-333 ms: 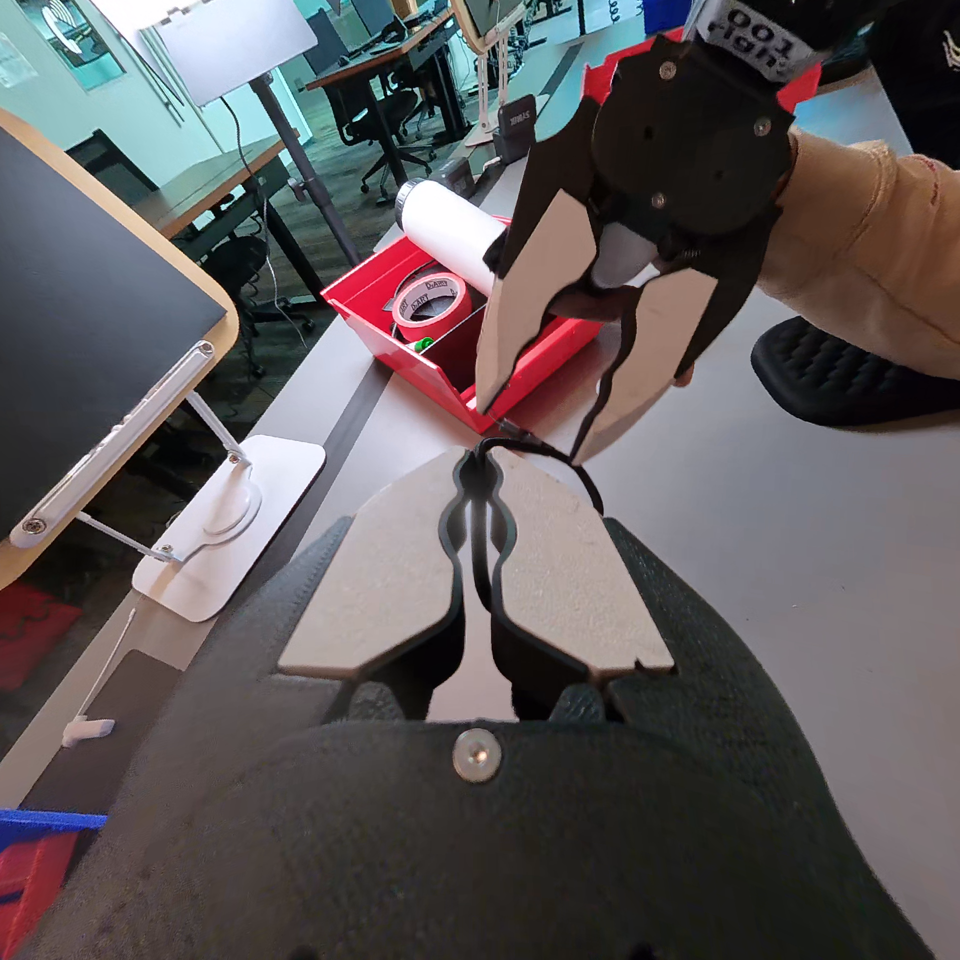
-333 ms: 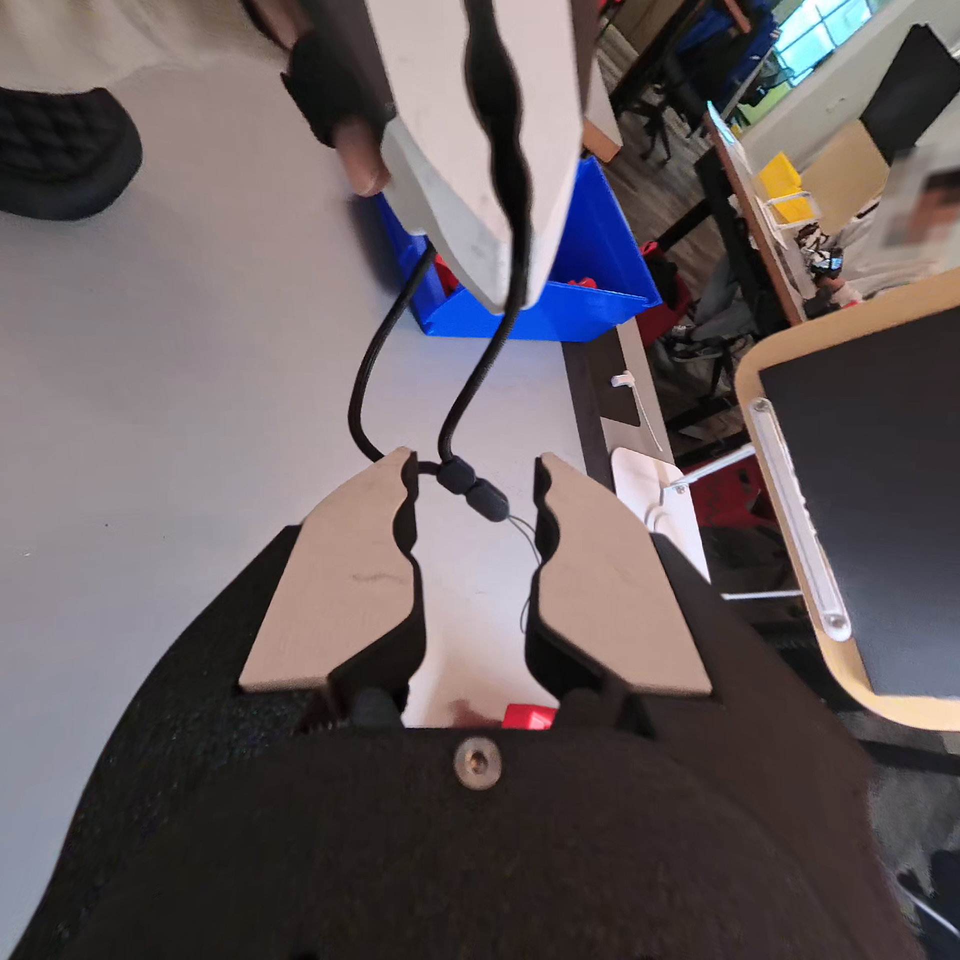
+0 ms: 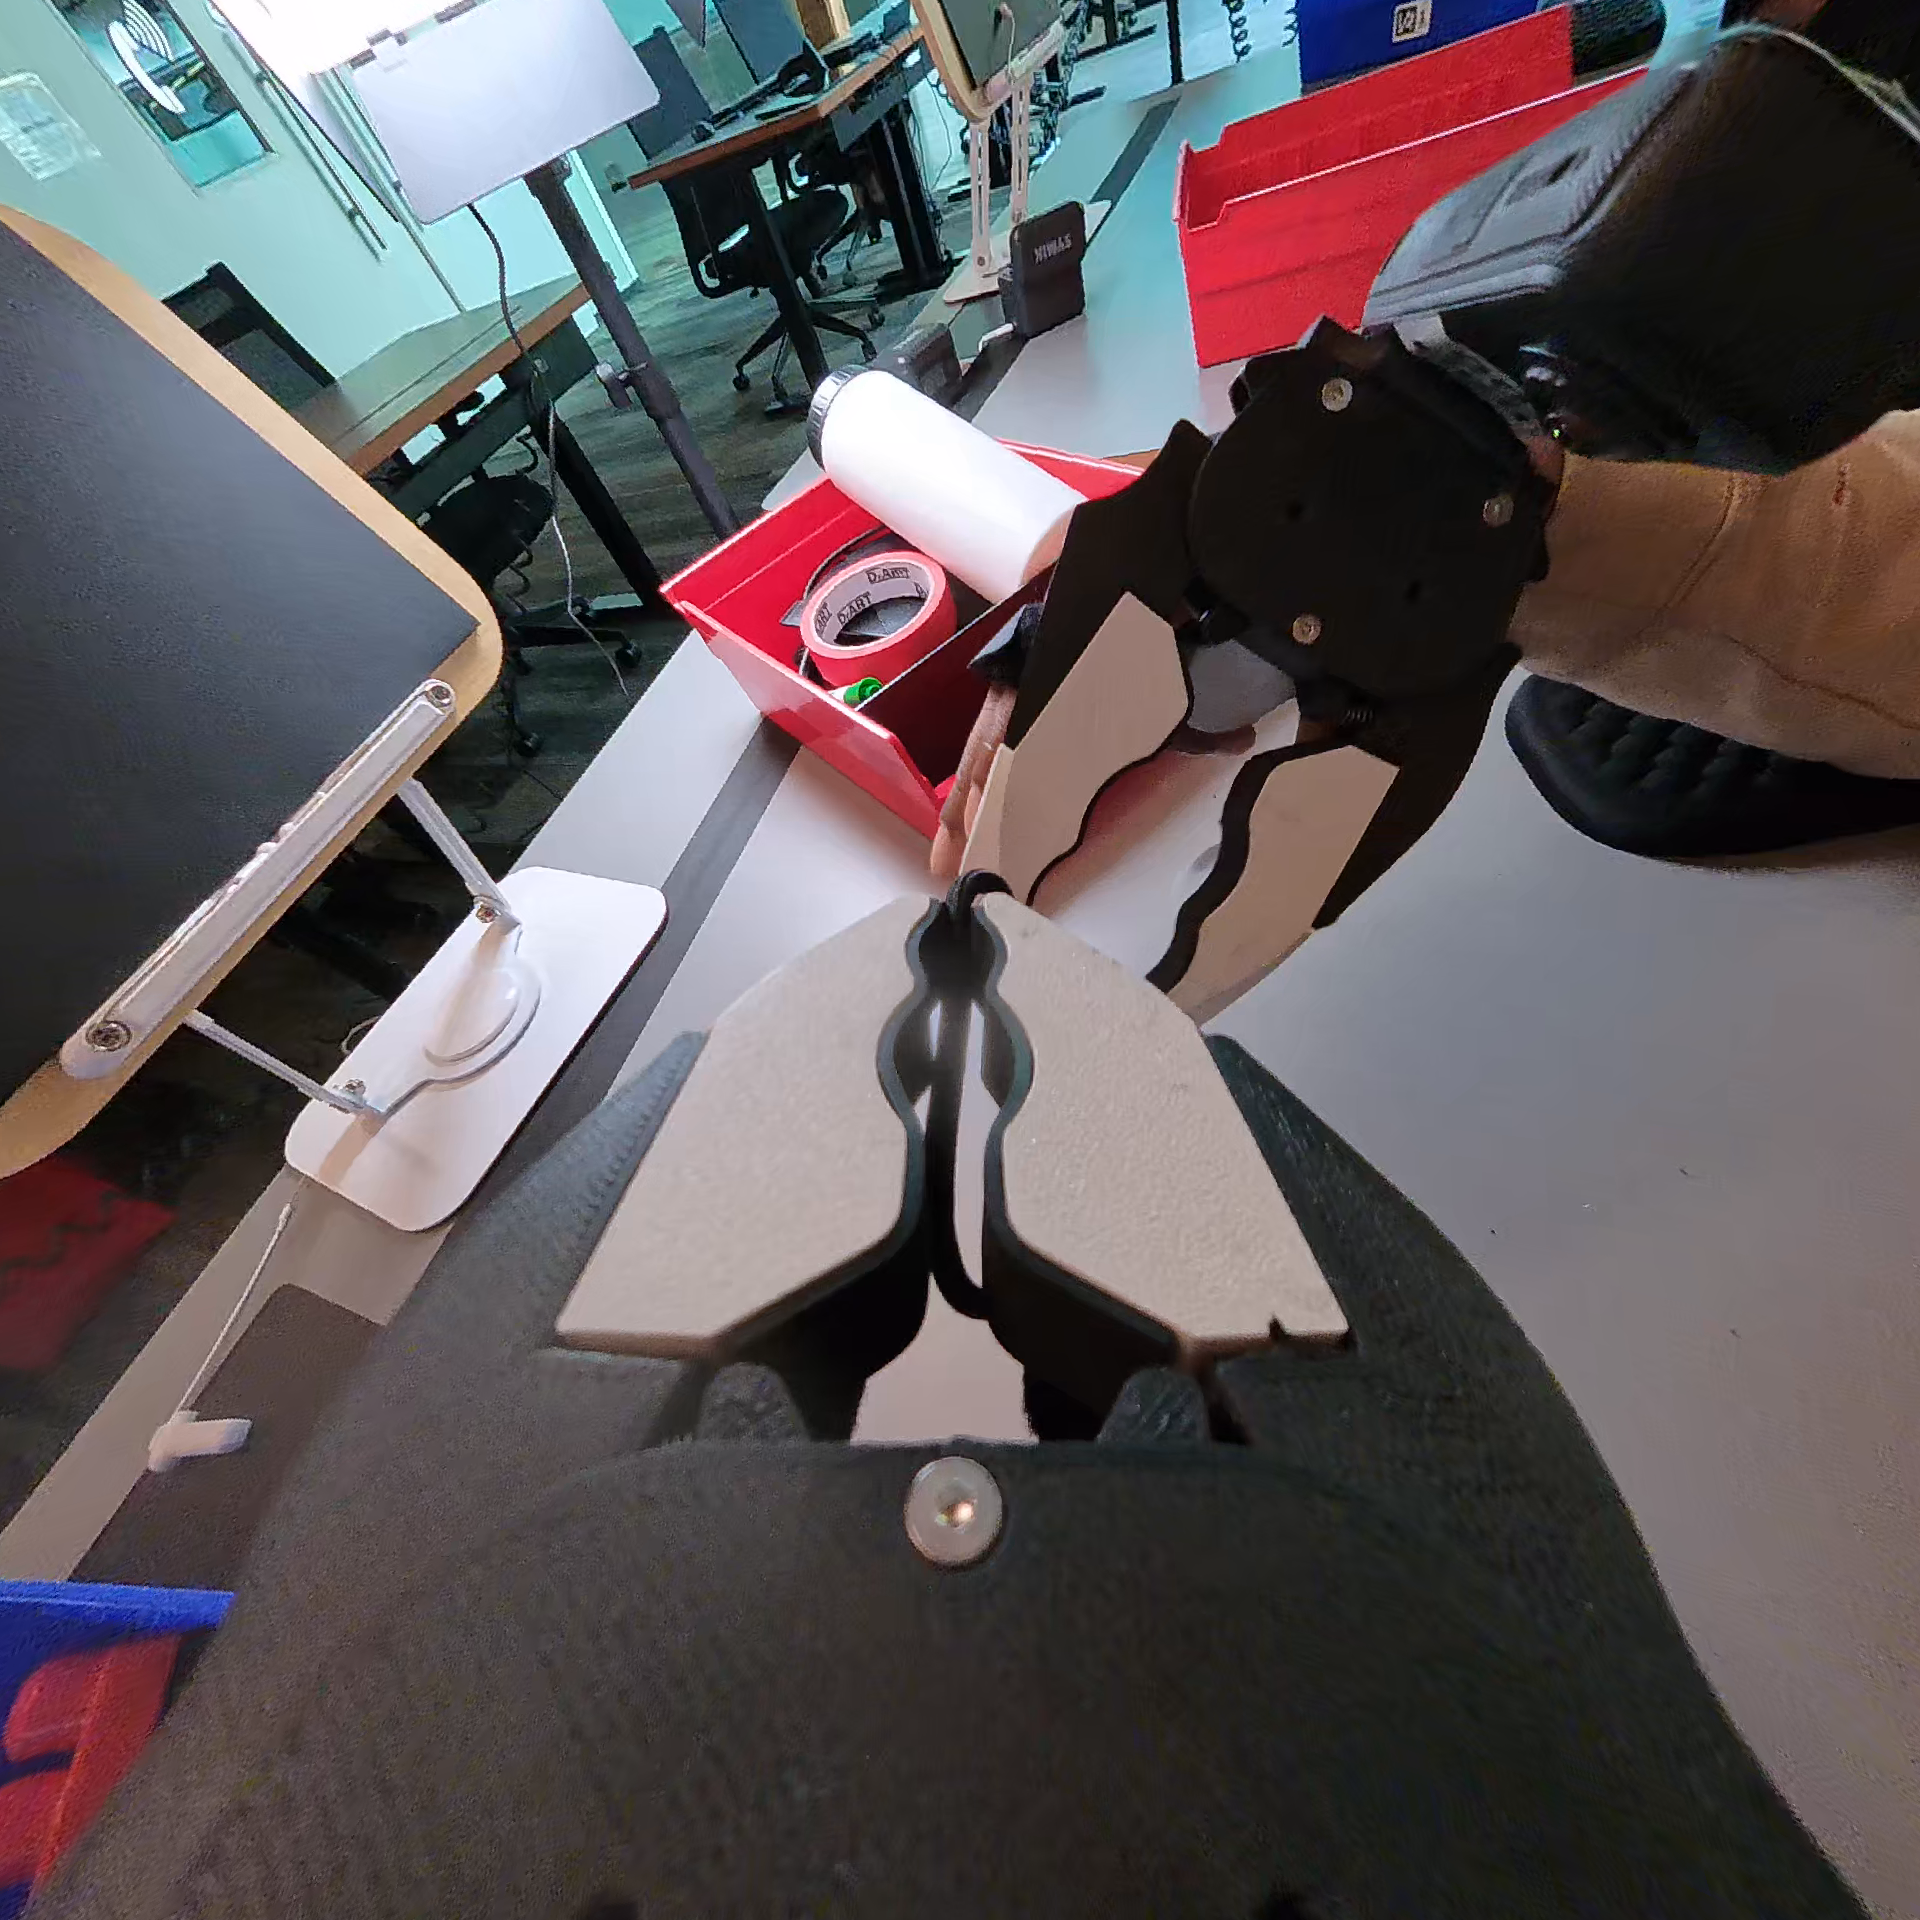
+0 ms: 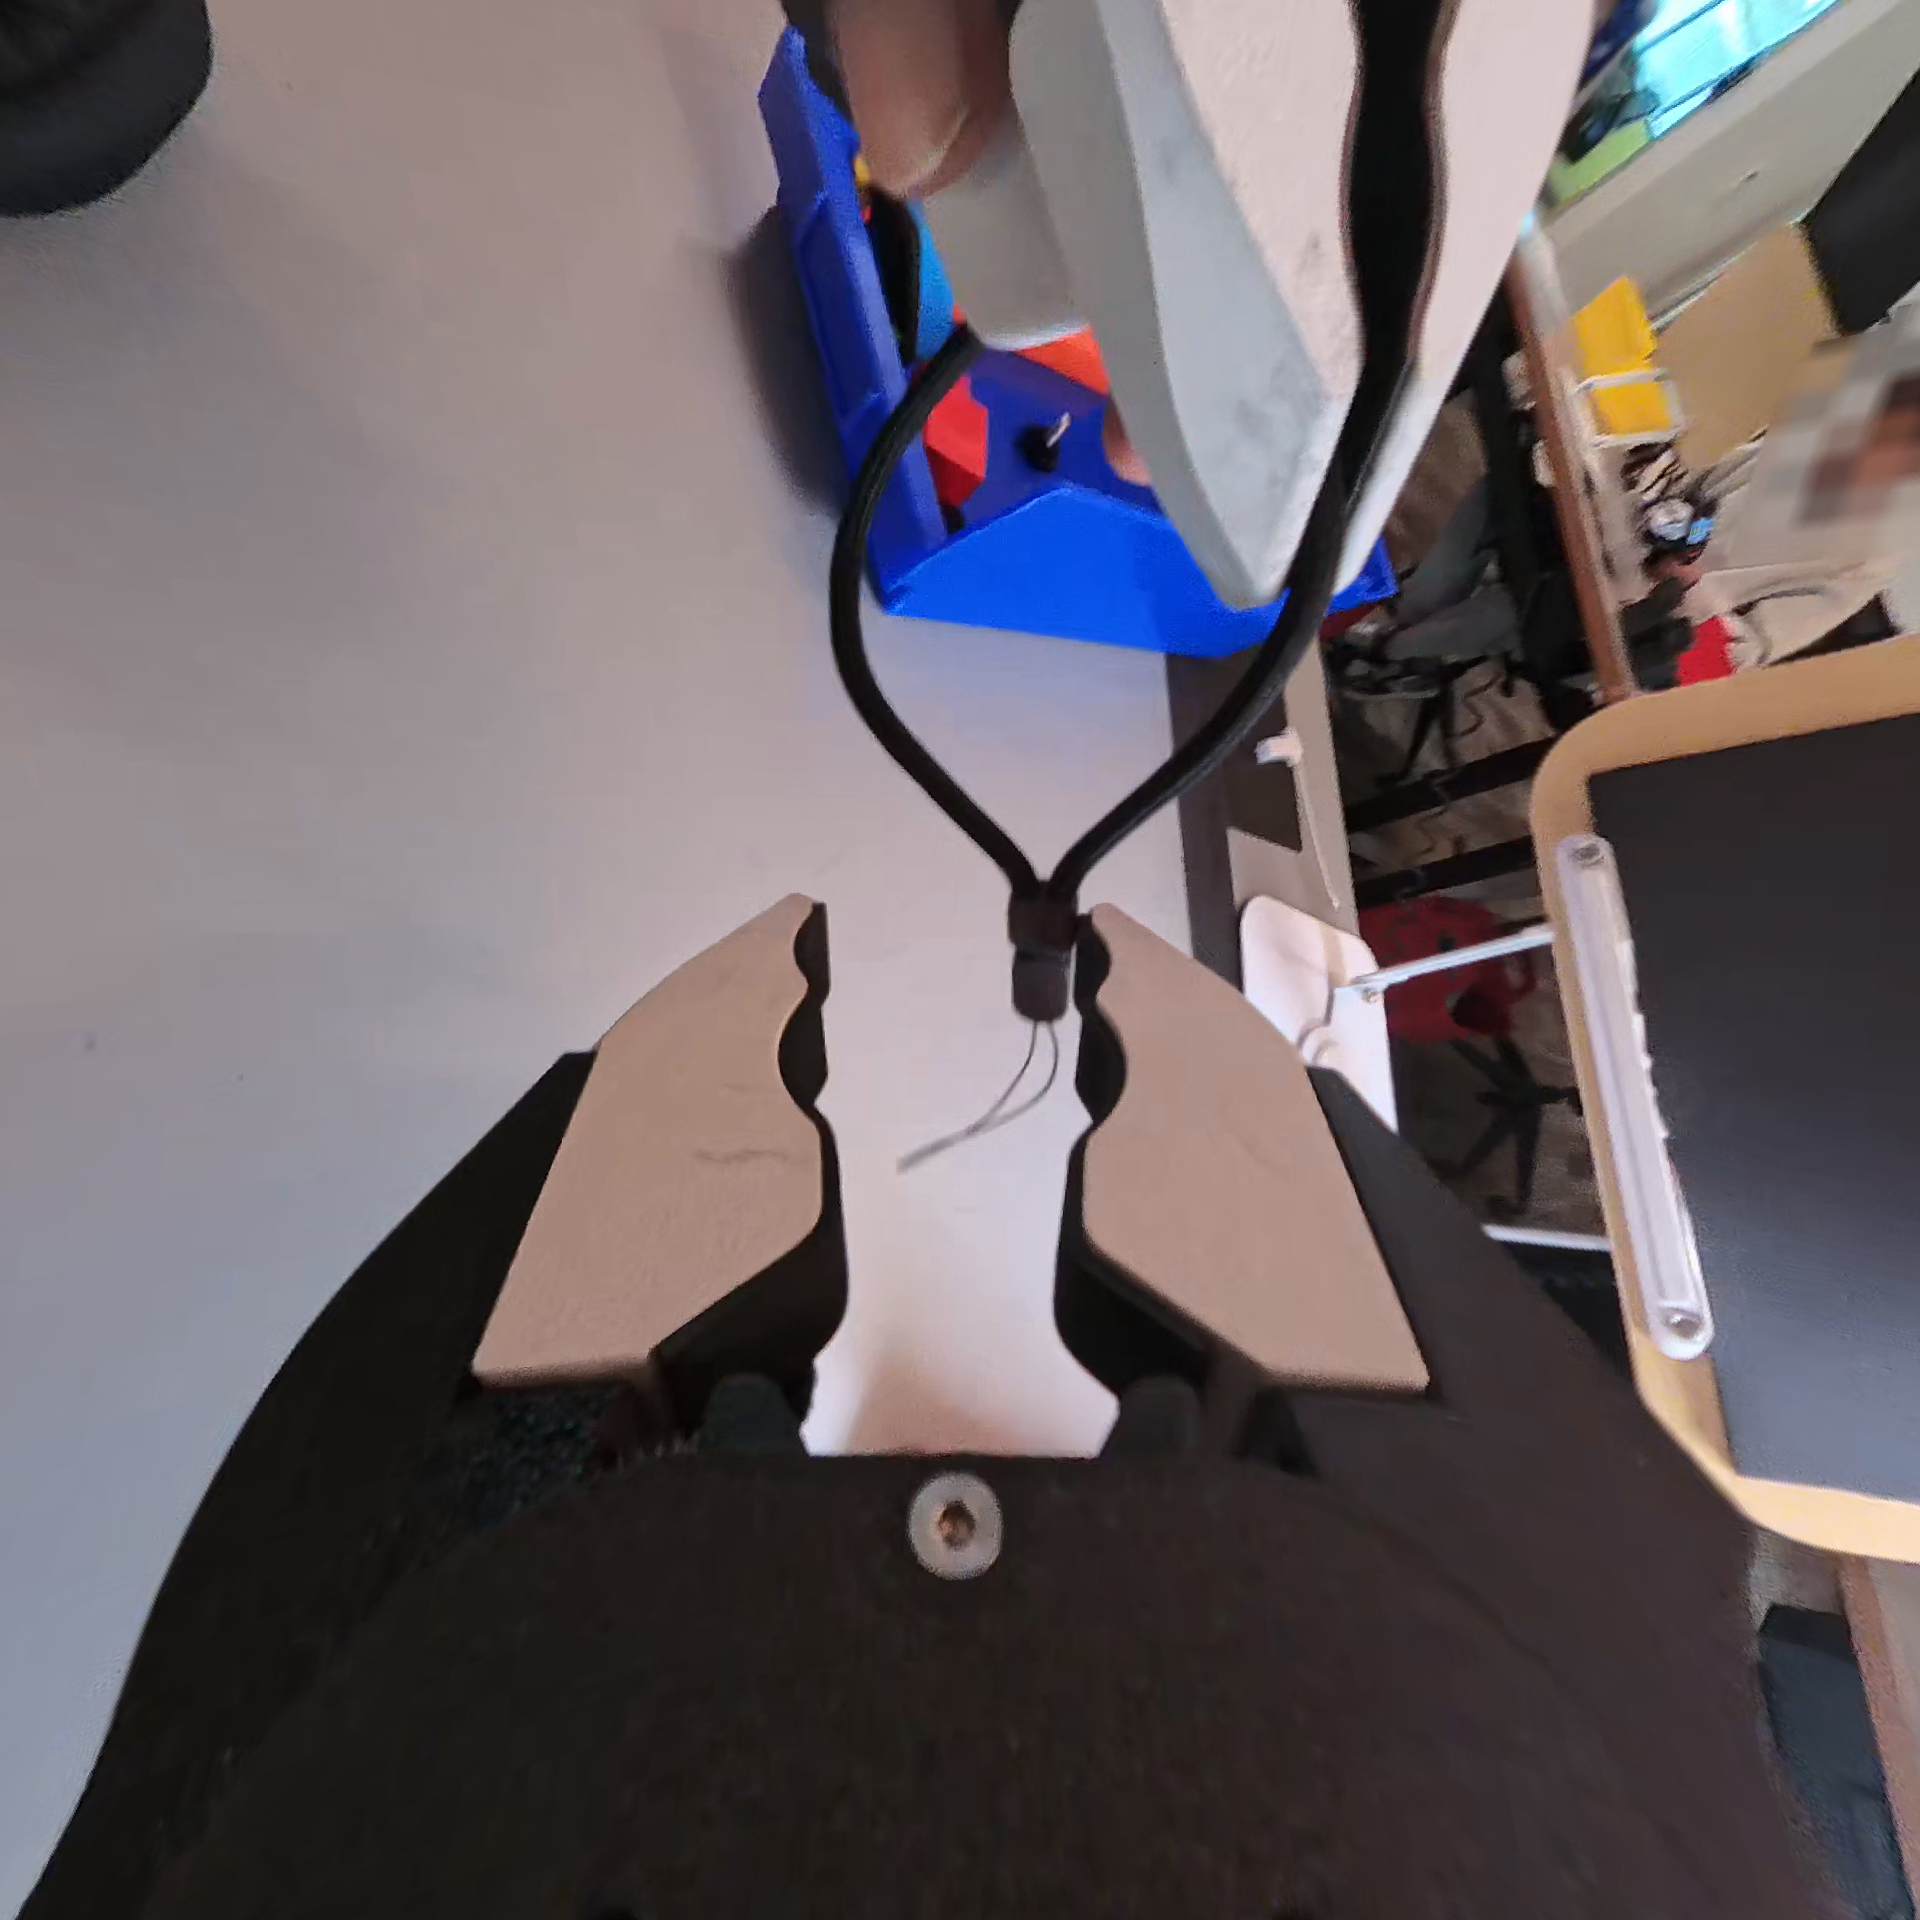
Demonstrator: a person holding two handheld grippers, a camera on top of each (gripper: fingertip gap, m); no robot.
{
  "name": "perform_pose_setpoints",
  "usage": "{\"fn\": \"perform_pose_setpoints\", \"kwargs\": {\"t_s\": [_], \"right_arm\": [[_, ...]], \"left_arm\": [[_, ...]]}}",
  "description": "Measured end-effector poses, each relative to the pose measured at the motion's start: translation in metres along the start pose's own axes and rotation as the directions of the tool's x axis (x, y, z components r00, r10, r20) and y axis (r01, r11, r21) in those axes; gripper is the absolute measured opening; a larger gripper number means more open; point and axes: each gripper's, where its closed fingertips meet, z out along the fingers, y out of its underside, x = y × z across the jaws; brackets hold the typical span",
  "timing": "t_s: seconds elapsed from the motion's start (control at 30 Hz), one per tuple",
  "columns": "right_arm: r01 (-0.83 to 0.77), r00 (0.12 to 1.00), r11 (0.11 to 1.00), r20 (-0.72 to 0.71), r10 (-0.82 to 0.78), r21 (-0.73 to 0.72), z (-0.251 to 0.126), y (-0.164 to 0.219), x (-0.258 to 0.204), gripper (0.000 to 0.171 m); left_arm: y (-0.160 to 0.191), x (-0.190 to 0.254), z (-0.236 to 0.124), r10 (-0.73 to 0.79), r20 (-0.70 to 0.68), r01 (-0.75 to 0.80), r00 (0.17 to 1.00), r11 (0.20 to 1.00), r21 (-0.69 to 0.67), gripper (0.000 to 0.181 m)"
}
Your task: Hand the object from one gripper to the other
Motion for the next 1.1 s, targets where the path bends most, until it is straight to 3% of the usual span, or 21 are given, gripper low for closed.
{"fn": "perform_pose_setpoints", "kwargs": {"t_s": [0.03, 0.13, 0.23, 0.4, 0.5, 0.57, 0.7, 0.77, 0.87, 0.97, 1.1], "right_arm": [[0.006, 1.000, 1.000, -0.028, -0.006, 0.017, 0.002, -0.004, 0.003, 0.042], [0.044, 0.986, 0.999, -0.158, -0.043, 0.003, 0.004, -0.007, 0.019, 0.024], [-0.022, 0.990, 0.999, -0.142, 0.016, -0.044, -0.004, 0.003, 0.025, 0.012], [-0.221, 0.925, 0.943, -0.360, 0.122, -0.249, -0.053, 0.080, 0.097, 0.012], [-0.414, 0.872, 0.769, -0.455, 0.181, -0.487, -0.094, 0.169, 0.136, 0.012], [-0.543, 0.822, 0.624, -0.508, 0.258, -0.562, -0.118, 0.220, 0.150, 0.012], [-0.728, 0.686, 0.361, -0.626, 0.371, -0.583, -0.139, 0.295, 0.156, 0.013], [-0.780, 0.624, 0.305, -0.639, 0.449, -0.547, -0.130, 0.309, 0.150, 0.016], [-0.831, 0.555, 0.324, -0.638, 0.534, -0.451, -0.118, 0.302, 0.159, 0.037], [-0.812, 0.571, 0.481, -0.622, 0.535, -0.331, -0.118, 0.267, 0.190, 0.038], [-0.707, 0.604, 0.703, -0.589, 0.537, -0.084, -0.129, 0.188, 0.217, 0.035]], "left_arm": [[0.000, 0.000, -0.001, 0.000, -0.004, 0.000, 1.000, 1.000, 0.001, 0.004], [-0.001, -0.002, -0.003, -0.012, 0.005, 0.012, 1.000, 1.000, 0.004, 0.010], [-0.002, -0.013, -0.011, -0.071, 0.033, 0.070, 0.997, 0.997, 0.031, 0.021], [-0.026, -0.050, -0.053, -0.164, 0.151, 0.128, 0.975, 0.966, 0.223, 0.033], [-0.029, -0.069, -0.074, -0.178, 0.252, 0.108, 0.951, 0.958, 0.266, 0.036], [-0.021, -0.085, -0.080, -0.175, 0.351, 0.087, 0.920, 0.964, 0.252, 0.036], [0.011, -0.116, -0.073, -0.210, 0.495, 0.116, 0.843, 0.970, 0.214, 0.036], [0.025, -0.123, -0.067, -0.233, 0.516, 0.147, 0.824, 0.968, 0.202, 0.036], [0.034, -0.127, -0.065, -0.241, 0.528, 0.166, 0.814, 0.969, 0.185, 0.036], [0.034, -0.131, -0.071, -0.253, 0.535, 0.171, 0.806, 0.965, 0.199, 0.035], [0.036, -0.136, -0.078, -0.274, 0.540, 0.188, 0.796, 0.960, 0.209, 0.035]]}}
